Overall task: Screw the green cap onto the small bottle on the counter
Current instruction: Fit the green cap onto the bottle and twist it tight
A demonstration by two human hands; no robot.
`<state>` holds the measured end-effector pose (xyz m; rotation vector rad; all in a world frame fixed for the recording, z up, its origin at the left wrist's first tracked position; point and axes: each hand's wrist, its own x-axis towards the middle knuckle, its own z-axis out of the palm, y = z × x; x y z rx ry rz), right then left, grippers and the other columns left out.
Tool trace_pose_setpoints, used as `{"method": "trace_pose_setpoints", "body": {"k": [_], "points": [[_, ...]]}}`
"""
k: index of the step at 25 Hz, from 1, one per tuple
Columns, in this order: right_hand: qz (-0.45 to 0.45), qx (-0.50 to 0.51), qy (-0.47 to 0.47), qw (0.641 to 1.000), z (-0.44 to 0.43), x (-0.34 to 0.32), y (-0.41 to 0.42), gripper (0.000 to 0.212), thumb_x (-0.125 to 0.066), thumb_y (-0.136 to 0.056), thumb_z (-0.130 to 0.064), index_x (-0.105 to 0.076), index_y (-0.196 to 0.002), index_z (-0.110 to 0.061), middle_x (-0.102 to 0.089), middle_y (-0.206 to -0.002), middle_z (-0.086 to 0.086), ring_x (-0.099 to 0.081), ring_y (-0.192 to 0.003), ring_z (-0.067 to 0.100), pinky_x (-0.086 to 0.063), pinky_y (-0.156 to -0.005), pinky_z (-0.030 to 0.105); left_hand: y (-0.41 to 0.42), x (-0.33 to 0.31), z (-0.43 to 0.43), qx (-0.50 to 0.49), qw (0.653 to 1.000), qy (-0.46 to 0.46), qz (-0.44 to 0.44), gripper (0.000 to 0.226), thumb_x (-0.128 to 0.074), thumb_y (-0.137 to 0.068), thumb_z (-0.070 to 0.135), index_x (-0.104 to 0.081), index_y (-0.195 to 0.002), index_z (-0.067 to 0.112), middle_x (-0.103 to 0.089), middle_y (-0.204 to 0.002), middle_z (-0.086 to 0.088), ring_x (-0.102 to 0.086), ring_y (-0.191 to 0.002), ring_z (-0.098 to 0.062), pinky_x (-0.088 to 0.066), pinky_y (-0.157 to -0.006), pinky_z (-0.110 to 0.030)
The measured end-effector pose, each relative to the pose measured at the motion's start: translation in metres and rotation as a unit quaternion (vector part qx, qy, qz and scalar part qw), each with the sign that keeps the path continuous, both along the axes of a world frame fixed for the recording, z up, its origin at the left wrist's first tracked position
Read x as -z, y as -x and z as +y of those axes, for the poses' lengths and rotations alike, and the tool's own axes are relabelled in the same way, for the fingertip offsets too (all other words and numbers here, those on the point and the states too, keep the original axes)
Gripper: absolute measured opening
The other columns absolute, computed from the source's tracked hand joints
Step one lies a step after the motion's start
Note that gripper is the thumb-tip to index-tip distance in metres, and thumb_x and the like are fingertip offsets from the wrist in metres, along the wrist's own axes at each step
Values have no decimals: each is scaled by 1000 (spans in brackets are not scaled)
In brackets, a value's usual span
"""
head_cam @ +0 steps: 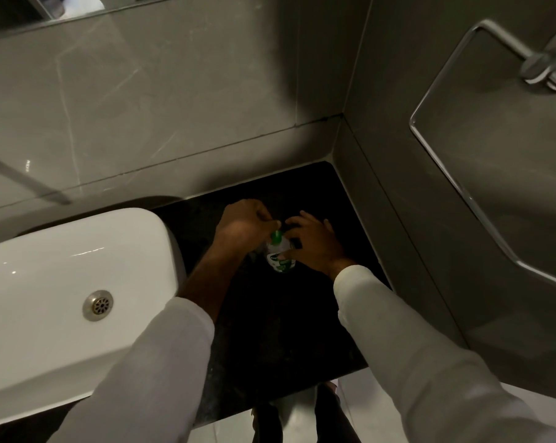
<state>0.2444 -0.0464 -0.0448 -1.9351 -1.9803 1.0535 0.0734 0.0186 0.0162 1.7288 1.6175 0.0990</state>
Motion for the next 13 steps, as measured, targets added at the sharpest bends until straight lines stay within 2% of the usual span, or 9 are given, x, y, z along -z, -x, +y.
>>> {"method": "trace_pose_setpoints", "body": {"k": [2, 7, 11, 13], "points": [[-7, 0, 3, 1000, -1, 0, 0, 41, -74, -81, -45, -71, -119, -30, -45, -151, -10, -17, -154, 21, -7, -120, 66, -1, 2, -4, -10, 1000, 12, -24, 20, -84, -81, 38, -71, -79, 23, -79, -78, 2, -74, -75, -11, -52, -58, -22], [-9, 11, -1, 1000, -7, 3, 0, 41, -74, -79, -45, -72, -117, -30, -47, -150, -9, -19, -153, 21, -6, -121, 64, 2, 5, -9, 16, 999, 22, -45, 20, -85, -81, 37, -70, -77, 25, -78, -78, 3, -74, -79, -12, -58, -74, -28], [-11, 21, -1, 1000, -19, 4, 1, 47, -75, -79, -45, -69, -122, -29, -47, -151, -7, -22, -153, 21, -7, -122, 61, 9, 9, -22, 46, 997, 23, -62, 20, -86, -77, 42, -70, -74, 32, -74, -77, 7, -70, -71, -7, -50, -57, -18], [-13, 30, 8, 999, -25, 2, 2, 54, -77, -79, -45, -66, -128, -26, -46, -152, -4, -23, -152, 21, -11, -123, 58, 10, 12, -29, 55, 997, 8, -58, 20, -85, -76, 45, -68, -71, 35, -72, -74, 10, -68, -68, -5, -48, -54, -16]]}}
